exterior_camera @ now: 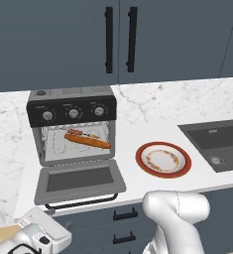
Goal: Pick up the kebab skewer and baguette bread, and place them inside the toaster oven. Close the toaster oven door and start by setting the timer.
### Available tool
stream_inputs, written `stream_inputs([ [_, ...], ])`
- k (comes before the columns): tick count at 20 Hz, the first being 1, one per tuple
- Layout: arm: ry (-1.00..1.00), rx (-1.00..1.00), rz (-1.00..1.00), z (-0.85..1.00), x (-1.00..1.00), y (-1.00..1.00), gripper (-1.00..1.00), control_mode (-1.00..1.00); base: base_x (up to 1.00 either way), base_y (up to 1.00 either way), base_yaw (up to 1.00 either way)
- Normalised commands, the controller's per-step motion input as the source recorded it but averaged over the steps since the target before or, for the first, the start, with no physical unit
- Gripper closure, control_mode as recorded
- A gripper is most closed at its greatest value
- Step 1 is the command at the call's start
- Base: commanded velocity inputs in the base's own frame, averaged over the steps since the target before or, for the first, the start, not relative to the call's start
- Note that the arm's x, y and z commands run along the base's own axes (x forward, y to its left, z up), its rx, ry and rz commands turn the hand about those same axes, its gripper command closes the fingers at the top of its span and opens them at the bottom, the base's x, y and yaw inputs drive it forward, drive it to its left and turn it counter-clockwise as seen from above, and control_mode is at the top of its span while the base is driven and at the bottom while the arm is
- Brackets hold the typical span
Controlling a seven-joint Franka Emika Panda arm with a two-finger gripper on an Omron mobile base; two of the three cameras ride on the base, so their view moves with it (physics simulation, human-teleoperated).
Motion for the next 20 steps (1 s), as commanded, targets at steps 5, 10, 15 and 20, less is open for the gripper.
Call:
stream_inputs([
  [5, -0.03, 0.03, 0.00, -0.18, 0.07, 0.12, -1.00, -1.00, 0.00, 0.00, 0.00],
  [10, -0.04, 0.00, 0.00, 0.00, 0.17, 0.17, -1.00, -1.00, 0.00, 0.00, 0.00],
  [15, -0.01, 0.00, 0.00, -0.02, 0.15, 0.14, -1.00, -1.00, 0.00, 0.00, 0.00],
  [20, 0.00, 0.00, 0.00, -0.14, 0.02, 0.14, -1.00, -1.00, 0.00, 0.00, 0.00],
])
